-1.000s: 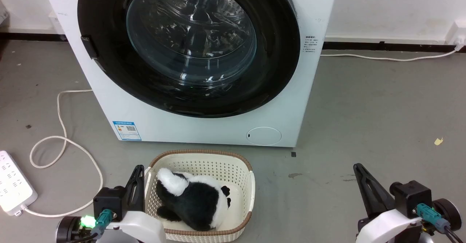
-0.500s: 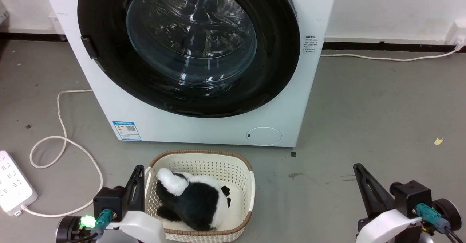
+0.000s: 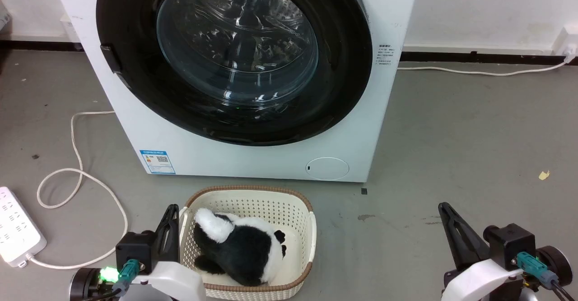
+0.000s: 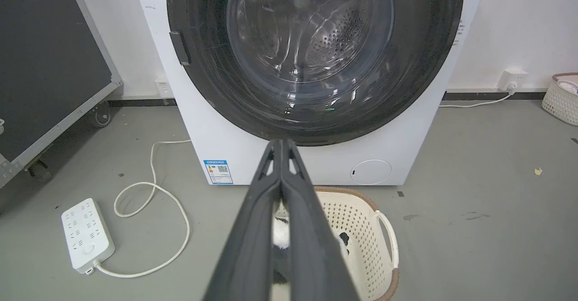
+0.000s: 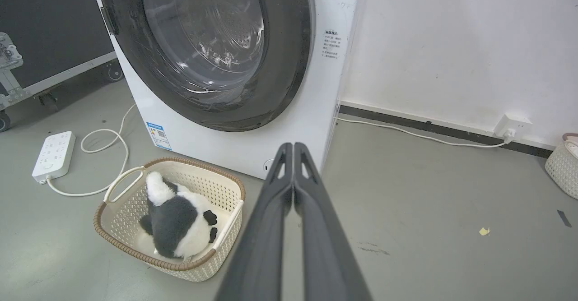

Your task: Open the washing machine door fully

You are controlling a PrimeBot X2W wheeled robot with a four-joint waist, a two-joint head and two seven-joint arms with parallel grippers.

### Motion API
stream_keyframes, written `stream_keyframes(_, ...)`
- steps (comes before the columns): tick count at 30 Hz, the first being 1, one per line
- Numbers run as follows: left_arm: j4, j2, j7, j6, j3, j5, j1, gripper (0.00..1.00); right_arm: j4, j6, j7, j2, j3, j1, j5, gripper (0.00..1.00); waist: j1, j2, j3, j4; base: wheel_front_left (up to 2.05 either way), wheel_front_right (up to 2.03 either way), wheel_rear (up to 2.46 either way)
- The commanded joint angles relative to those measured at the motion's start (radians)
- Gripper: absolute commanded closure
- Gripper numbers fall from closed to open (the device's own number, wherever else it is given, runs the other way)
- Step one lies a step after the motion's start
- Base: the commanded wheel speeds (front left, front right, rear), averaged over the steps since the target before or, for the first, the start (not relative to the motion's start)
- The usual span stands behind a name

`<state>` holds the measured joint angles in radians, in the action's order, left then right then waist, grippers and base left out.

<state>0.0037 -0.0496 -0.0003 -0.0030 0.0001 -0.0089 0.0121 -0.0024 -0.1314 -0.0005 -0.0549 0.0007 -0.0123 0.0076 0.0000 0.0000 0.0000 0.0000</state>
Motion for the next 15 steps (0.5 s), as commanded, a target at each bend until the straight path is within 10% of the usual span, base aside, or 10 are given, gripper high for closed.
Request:
stream_keyframes(1,-0.004,-0.001,0.0,0.003,0.0,0.009,-0.012,1.0,0.002,0.001,0.0,0.005,-0.001,0.012,-0.008,1.0,0.0,0.0,0.0,0.0,0.0,0.0,0.0)
stream_keyframes(4,-0.004,-0.001,0.0,0.003,0.0,0.009,-0.012,1.0,0.002,0.001,0.0,0.005,-0.001,0.012,-0.008,1.0,0.0,0.0,0.0,0.0,0.0,0.0,0.0)
stream_keyframes(5,0.0,0.0,0.0,0.0,0.0,-0.001,0.0,0.0,0.0,0.0,0.0,0.0,0.0,0.0,0.001,0.0,0.0,0.0,0.0,0.0,0.0,0.0,0.0)
stream_keyframes(15,0.004,0.0,-0.013,0.0,-0.002,-0.003,0.001,0.0,-0.001,0.0,-0.013,0.0,0.001,-0.002,0.012,0.0,0.0,0.0,0.001,0.001,0.0,0.0,0.0)
